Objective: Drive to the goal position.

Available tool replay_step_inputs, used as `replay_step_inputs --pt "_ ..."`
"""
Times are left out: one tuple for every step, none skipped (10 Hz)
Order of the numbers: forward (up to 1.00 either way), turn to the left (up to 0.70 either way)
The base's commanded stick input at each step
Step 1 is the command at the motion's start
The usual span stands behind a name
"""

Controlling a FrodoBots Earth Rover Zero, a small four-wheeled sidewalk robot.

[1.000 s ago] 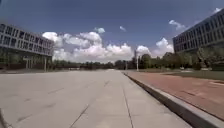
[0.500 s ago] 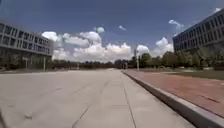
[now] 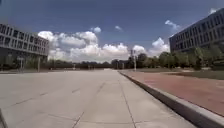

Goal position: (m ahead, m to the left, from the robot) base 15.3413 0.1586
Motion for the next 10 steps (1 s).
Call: replay_step_inputs --pt "1.0 0.0" --pt "1.0 0.0" --pt "1.0 0.0" --pt "1.0 0.0" --pt "1.0 0.0" --pt "1.0 0.0" --pt "1.0 0.0" --pt "1.0 0.0" --pt "1.0 0.0" --pt "1.0 0.0"
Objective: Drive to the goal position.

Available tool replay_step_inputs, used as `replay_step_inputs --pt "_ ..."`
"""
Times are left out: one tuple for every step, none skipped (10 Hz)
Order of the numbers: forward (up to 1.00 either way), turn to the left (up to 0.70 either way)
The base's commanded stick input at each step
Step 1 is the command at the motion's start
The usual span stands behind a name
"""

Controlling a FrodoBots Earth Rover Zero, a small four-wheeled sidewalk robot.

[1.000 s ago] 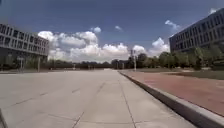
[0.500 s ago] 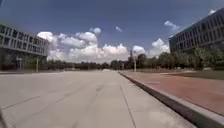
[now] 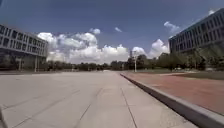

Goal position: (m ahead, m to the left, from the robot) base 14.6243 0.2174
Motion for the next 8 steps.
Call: replay_step_inputs --pt "1.0 0.0" --pt "1.0 0.0" --pt "1.0 0.0" --pt "1.0 0.0" --pt "1.0 0.0" --pt "1.0 0.0" --pt "1.0 0.0" --pt "1.0 0.0"
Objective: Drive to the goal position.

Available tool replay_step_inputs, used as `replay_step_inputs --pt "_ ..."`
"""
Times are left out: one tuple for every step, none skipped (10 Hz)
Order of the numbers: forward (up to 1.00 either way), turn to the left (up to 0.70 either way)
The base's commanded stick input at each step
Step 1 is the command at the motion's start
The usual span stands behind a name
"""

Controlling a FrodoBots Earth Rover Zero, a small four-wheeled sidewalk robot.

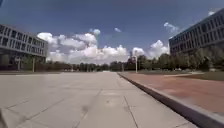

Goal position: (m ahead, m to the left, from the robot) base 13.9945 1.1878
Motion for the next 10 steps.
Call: replay_step_inputs --pt "1.0 0.0" --pt "1.0 0.0" --pt "1.0 0.0" --pt "1.0 0.0" --pt "1.0 0.0" --pt "1.0 0.0" --pt "1.0 0.0" --pt "1.0 0.0" --pt "1.0 0.0" --pt "1.0 0.0"
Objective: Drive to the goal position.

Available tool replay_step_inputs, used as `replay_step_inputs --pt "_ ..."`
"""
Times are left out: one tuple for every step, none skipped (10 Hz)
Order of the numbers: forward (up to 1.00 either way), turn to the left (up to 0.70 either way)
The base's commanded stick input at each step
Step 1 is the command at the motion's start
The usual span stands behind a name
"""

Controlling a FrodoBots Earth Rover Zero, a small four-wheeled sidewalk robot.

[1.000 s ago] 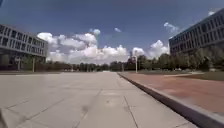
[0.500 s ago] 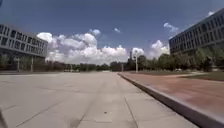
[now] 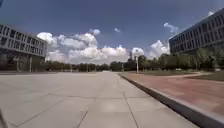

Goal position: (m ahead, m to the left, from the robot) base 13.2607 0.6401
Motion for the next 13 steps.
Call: replay_step_inputs --pt "1.0 0.0" --pt "1.0 0.0" --pt "1.0 0.0" --pt "1.0 0.0" --pt "1.0 0.0" --pt "1.0 0.0" --pt "1.0 0.0" --pt "1.0 0.0" --pt "1.0 0.0" --pt "1.0 0.0" --pt "1.0 0.0" --pt "1.0 0.0" --pt "1.0 0.0"
